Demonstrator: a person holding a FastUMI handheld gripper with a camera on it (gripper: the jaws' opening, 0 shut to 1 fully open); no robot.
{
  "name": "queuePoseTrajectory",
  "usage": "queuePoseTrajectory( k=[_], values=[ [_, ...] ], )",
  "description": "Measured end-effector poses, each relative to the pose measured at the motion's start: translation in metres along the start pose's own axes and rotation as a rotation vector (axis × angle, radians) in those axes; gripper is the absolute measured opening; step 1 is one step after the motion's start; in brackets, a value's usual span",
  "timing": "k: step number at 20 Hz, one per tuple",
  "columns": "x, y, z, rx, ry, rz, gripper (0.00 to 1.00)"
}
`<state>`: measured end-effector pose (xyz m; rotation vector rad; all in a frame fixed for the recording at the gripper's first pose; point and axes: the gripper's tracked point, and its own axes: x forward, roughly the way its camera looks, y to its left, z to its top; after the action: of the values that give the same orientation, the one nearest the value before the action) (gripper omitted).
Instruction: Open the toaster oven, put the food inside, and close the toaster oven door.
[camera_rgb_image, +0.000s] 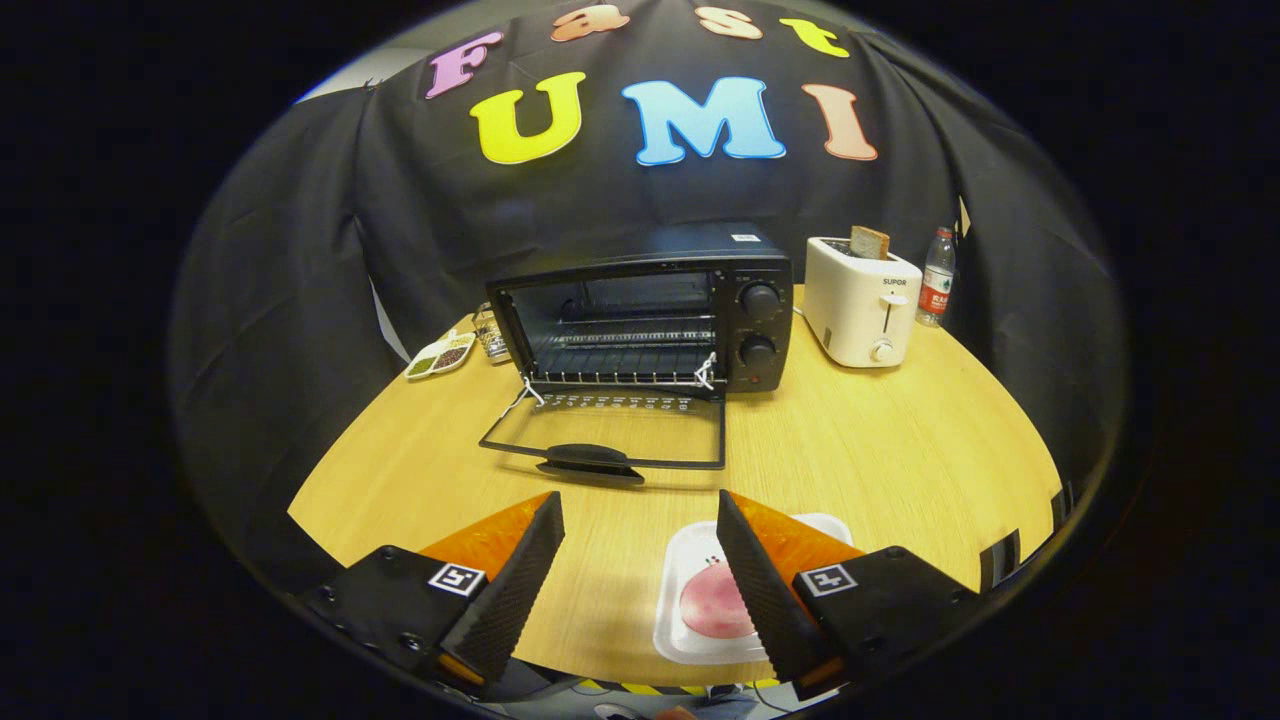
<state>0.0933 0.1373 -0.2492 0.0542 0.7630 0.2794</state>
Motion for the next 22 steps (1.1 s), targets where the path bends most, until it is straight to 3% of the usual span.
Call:
queuePoseTrajectory(
  k=[12,22],
  values=[
    [0.005,-0.106,-0.040,0.003,0.221,-0.020,0.99],
    [0.020,-0.125,-0.093,-0.011,0.446,0.000,0.94]
  ],
)
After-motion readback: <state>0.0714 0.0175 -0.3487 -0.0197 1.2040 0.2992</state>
